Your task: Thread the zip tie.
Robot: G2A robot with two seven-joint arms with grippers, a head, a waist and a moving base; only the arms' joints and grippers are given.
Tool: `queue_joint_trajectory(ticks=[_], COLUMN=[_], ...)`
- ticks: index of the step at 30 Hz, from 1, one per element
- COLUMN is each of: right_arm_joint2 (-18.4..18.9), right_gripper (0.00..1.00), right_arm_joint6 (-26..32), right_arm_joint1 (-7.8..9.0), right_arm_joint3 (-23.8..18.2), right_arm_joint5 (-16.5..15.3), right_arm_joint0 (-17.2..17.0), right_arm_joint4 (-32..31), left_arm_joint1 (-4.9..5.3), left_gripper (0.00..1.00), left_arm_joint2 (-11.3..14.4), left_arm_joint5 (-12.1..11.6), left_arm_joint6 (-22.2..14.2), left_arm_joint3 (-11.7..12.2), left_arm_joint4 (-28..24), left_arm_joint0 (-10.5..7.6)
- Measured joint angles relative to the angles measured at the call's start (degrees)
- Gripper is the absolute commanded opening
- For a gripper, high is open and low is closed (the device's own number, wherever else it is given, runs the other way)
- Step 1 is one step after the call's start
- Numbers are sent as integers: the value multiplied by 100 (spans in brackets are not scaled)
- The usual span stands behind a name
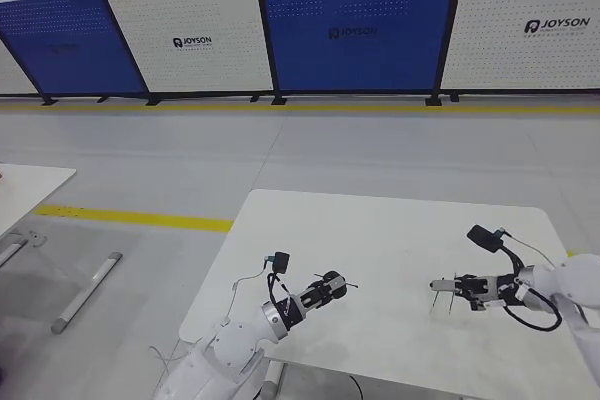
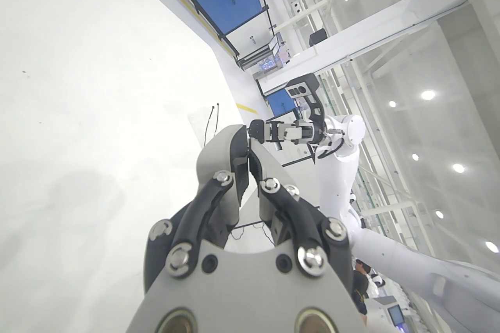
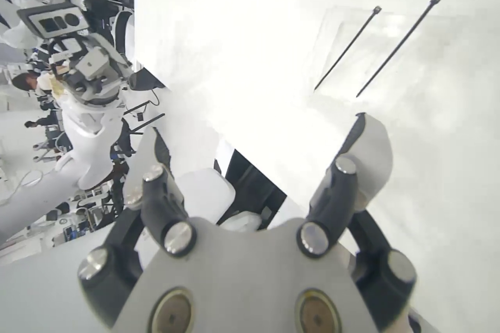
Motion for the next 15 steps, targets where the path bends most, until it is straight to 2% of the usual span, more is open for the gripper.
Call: queue_joint_trajectory(ticks=[11, 15], right_arm_joint2=[-48, -189], right_gripper=[100, 100], right_arm_joint6=[-57, -58], right_arm_joint1=[-1, 0], right_arm_joint3=[-72, -269], right_arm_joint5=[-48, 222], right_arm_joint0=[-68, 16], right_arm_joint4=[-59, -317], left_arm_joint1=[0, 0], left_gripper=[0, 0], left_arm_joint2=[0, 0], left_arm_joint5=[0, 0], left_arm_joint6=[0, 0], left_arm_joint3=[0, 0], left_arm_joint4=[0, 0], left_arm_joint0=[0, 0])
